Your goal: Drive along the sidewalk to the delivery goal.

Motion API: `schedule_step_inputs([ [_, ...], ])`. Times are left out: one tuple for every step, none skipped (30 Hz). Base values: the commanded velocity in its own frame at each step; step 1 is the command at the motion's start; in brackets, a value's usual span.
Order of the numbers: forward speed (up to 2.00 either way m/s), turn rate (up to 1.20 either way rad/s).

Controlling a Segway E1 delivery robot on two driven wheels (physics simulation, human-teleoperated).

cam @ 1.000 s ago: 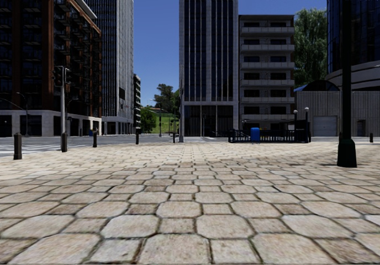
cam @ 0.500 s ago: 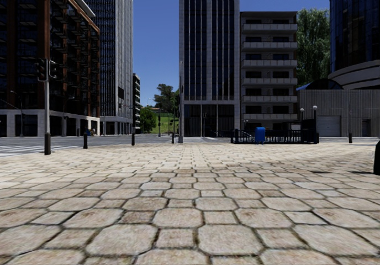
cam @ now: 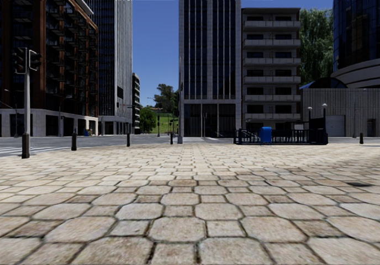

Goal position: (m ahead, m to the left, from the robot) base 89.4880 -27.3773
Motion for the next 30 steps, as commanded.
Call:
schedule_step_inputs([
  [2.00,0.00],
  [2.00,0.00],
  [2.00,0.00],
  [2.00,0.00],
  [1.98,0.00],
  [1.93,0.00],
  [1.90,0.00],
  [1.90,0.00],
  [1.93,0.00],
  [1.96,0.00],
  [1.96,0.00],
  [1.96,0.00],
  [1.96,0.00],
  [1.96,0.00],
  [1.96,0.00],
  [1.96,0.00],
  [1.96,0.00],
  [1.96,0.00],
  [1.96,0.00],
  [1.96,0.00],
  [1.96,0.00],
  [1.96,0.00],
  [1.96,0.00],
  [1.96,0.00],
  [1.96,0.00],
  [1.96,0.00],
  [1.96,0.00],
  [1.97,0.00],
  [1.97,0.00],
  [1.97,0.00],
])
